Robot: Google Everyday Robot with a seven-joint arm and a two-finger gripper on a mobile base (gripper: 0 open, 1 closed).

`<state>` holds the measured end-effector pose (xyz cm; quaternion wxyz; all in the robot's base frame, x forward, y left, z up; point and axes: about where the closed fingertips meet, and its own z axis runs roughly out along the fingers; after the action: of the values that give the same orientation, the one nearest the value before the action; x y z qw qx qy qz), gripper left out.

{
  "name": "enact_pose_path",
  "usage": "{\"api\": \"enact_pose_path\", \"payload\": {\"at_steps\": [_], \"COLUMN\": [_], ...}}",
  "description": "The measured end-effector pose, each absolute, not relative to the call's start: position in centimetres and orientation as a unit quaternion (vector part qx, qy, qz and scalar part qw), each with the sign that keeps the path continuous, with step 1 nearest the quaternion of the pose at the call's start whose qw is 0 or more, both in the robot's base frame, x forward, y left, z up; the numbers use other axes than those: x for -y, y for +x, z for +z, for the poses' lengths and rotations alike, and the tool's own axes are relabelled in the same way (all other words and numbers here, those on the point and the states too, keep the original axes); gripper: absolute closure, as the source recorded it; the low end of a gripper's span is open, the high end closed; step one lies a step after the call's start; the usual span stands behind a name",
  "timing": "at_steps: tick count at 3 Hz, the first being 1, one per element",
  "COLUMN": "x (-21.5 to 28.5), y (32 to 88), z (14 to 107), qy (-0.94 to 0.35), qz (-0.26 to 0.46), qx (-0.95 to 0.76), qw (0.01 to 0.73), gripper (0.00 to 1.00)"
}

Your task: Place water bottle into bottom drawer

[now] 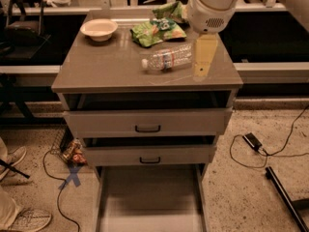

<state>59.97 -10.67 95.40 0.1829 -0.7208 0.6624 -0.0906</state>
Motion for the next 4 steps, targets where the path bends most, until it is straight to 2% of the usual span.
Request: {"api": "enact_pose_path", "payload": {"at_steps": [1,2,4], "x": [8.1,7.7,8.4], "y": [65.6,69.0,73.6], "z": [91.9,89.7,84.8], "qy": [-0.733,-0.73,-0.715], "qz": [-0.068,-0.052,-0.02], "qx": [-0.657,-0.665,-0.688], "qw": [0.163,0.149,0.119], "gripper": [0.0,0.0,0.0]}}
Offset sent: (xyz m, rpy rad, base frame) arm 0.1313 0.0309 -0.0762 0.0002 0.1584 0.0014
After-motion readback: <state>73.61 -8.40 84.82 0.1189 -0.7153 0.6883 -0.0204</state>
